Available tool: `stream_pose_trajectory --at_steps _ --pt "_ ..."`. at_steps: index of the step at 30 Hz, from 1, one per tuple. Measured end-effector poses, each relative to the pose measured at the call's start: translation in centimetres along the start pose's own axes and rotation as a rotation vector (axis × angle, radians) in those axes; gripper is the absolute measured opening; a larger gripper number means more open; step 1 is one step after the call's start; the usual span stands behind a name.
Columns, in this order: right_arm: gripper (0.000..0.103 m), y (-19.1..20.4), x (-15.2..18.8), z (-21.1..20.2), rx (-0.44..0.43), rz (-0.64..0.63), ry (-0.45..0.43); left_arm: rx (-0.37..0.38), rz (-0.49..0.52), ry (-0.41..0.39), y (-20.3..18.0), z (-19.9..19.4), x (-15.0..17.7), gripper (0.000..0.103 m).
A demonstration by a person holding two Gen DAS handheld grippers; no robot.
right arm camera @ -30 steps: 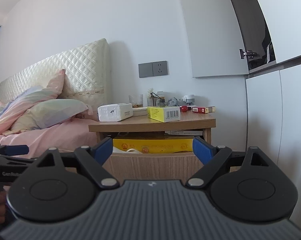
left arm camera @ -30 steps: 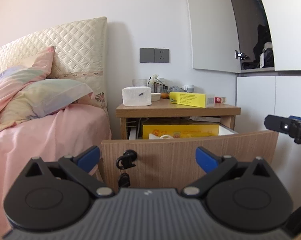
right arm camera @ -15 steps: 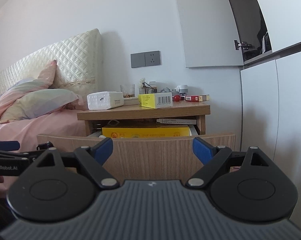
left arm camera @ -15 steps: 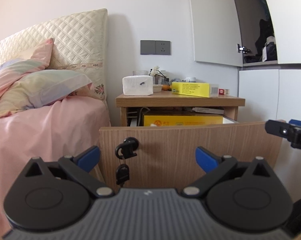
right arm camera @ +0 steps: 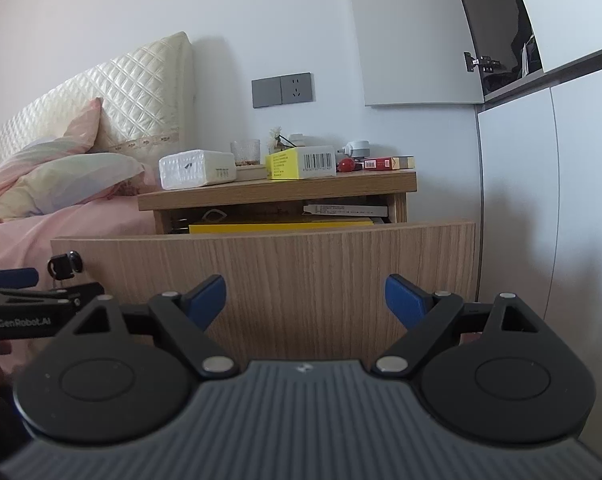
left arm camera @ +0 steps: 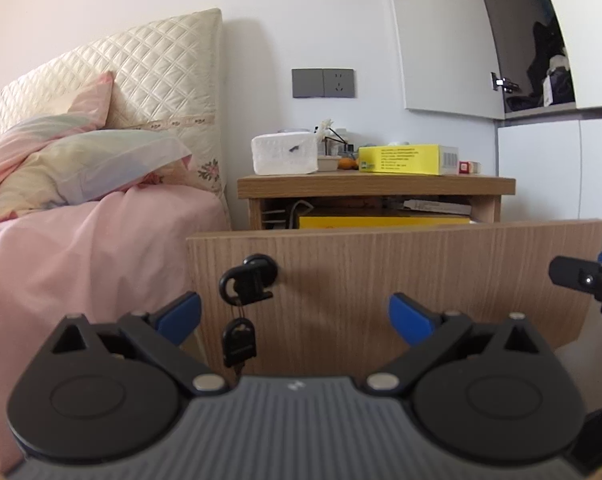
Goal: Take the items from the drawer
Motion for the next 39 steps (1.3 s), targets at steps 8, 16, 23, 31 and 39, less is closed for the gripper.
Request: stream_pose_trajectory --at_steps 8,16,23,31,39 --pt "0.089 -0.1 1.0 0.9 0.008 0.013 0.008 -0.006 0.002 0.021 -0.1 1.7 1.1 0.1" --pt "0.089 -0.2 1.5 1.5 0.001 0.022 0.025 0.012 -0.021 0.032 0.2 2.9 2.1 0.099" --pt "0.088 -0.6 2.0 2.1 -0.014 0.045 0.029 0.031 -0.03 0.019 0.5 3.4 2.7 0.096" --pt "0.076 -0.9 2.3 2.8 -0.038 0.073 0.032 0.027 -0.026 -0.001 0.3 4.0 3.2 0.097" --pt "0.074 -1.0 2.7 3.2 -0.051 0.081 0.018 0.035 -0.037 -0.024 0.2 4.3 3.2 0.1"
Point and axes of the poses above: each gripper's, at about its wrist camera, not at the fingertips, and z roughly the way its jaws point, y to its left, x to its underside, the point moved 4 cm from there along z, roughly the way its jaws point, and after that the axes turned 5 degrees about x, right-handed, at the moved point
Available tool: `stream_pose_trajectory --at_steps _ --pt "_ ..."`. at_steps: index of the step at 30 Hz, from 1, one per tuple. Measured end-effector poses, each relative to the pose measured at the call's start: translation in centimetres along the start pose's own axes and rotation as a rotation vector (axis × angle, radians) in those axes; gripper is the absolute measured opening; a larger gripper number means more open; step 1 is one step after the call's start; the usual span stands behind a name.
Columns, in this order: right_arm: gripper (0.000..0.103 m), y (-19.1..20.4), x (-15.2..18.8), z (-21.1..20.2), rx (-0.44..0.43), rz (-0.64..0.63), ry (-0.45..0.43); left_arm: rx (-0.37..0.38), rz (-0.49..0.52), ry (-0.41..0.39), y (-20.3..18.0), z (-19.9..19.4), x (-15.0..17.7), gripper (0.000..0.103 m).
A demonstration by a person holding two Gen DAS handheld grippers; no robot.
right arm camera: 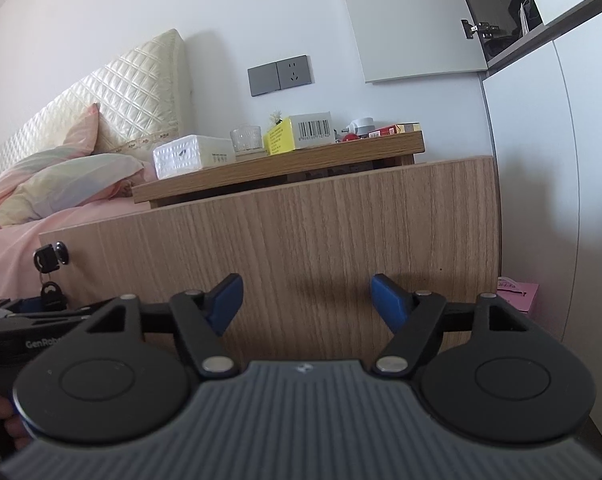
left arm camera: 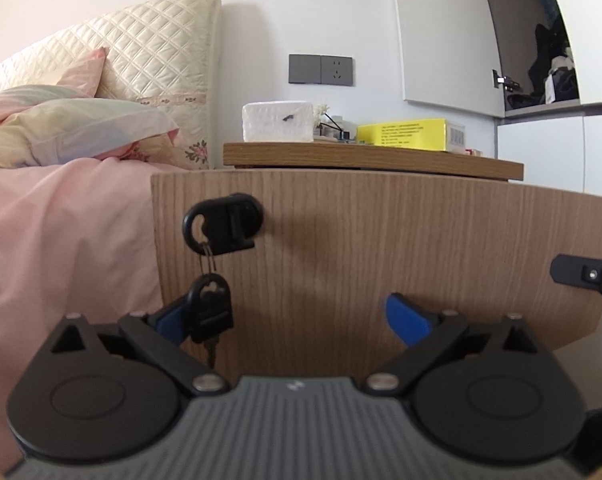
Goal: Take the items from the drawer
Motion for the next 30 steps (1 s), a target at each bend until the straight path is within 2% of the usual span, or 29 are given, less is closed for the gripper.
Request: stream_pose_trajectory --at_steps 6,13,30 --pt "0.074 -0.3 -0.1 0.5 -0.011 0.011 -0.008 0.015 -0.025 -0.001 0.4 0.6 -0.4 0.1" --pt "0.074 -0.5 -0.3 1.8 -0.008 0.012 -0.019 -0.005 0.014 -0.028 0.4 1.6 -0.9 0.101" --pt "0.074 -0.9 -1.4 5.6 -0.027 -0.004 0.008 -0.015 0.032 -0.022 0.6 5.6 -1.6 0.103"
Point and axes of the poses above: each gripper's, at about its wrist camera, not at the fingertips, and z roughly the way its jaws point, y to its left, x to its underside, the point moved 4 cm from there along z, roughly the way its jaws point, and after that the axes turned 5 degrees about x, right-handed, at the moved point
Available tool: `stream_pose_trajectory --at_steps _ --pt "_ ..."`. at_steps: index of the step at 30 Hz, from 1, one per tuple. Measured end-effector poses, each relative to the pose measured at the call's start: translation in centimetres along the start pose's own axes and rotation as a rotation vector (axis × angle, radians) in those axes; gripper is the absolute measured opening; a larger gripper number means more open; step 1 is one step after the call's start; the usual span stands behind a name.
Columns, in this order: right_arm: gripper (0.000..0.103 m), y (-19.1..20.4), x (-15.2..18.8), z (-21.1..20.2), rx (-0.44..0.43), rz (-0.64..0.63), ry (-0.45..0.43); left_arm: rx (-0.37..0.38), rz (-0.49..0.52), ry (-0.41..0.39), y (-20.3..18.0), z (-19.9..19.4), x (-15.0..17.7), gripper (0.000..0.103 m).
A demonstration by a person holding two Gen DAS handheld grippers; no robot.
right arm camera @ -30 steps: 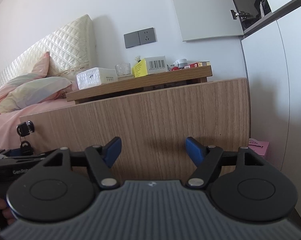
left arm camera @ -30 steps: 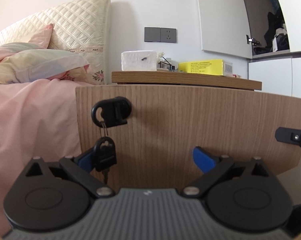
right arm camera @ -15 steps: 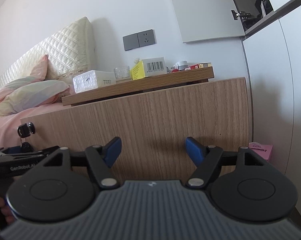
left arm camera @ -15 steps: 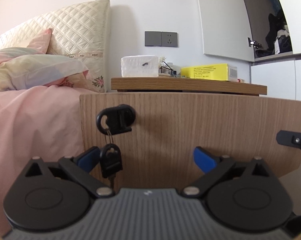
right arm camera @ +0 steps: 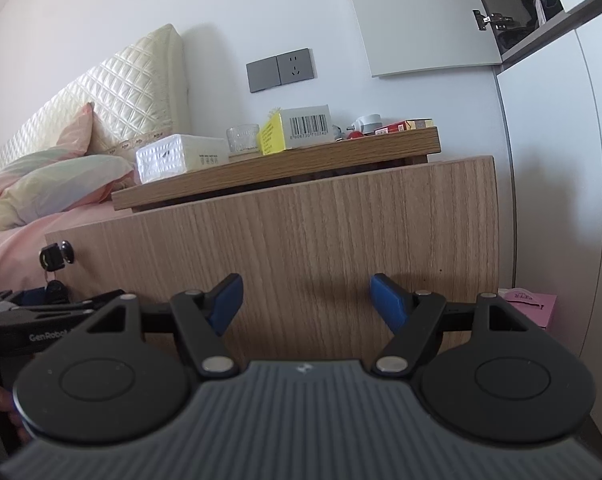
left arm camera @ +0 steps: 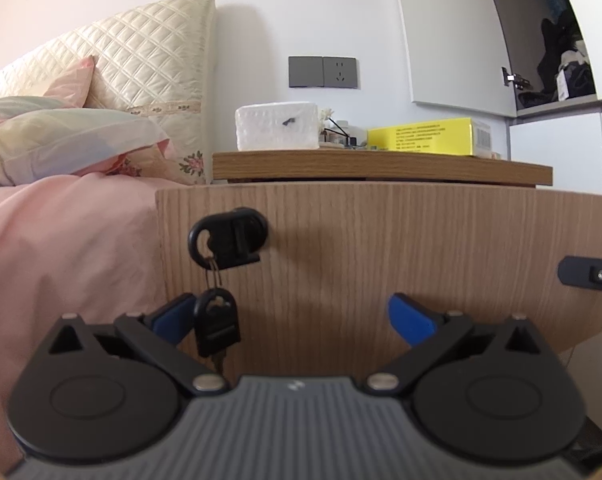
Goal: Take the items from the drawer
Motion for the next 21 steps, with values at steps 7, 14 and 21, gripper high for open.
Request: stream_pose_trajectory --at_steps 7,14,21 --pt "0.075 -0.5 -0.6 2.1 -0.009 0.021 0.012 -0.004 0.014 0.005 0.1 2.3 -0.3 0.103" --pt "0.075 -1.1 -1.3 4.6 -0.024 0.041 0.029 -0.01 0.018 0.002 0.3 4.7 -0.7 0.103" --pt "0.075 -1.5 -1.9 6.6 -0.035 0.038 0.053 -0.01 0.021 0.006 0.4 7.1 -1.2 0.103"
Point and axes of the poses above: each gripper's, at about its wrist camera, not at the fingertips, and z roughly the way its jaws point, y to its left, x to its underside, the point moved 4 cm from there along z, roughly the way its jaws point, and after that the axes turned 5 degrees about x, right-handed, at the moved point
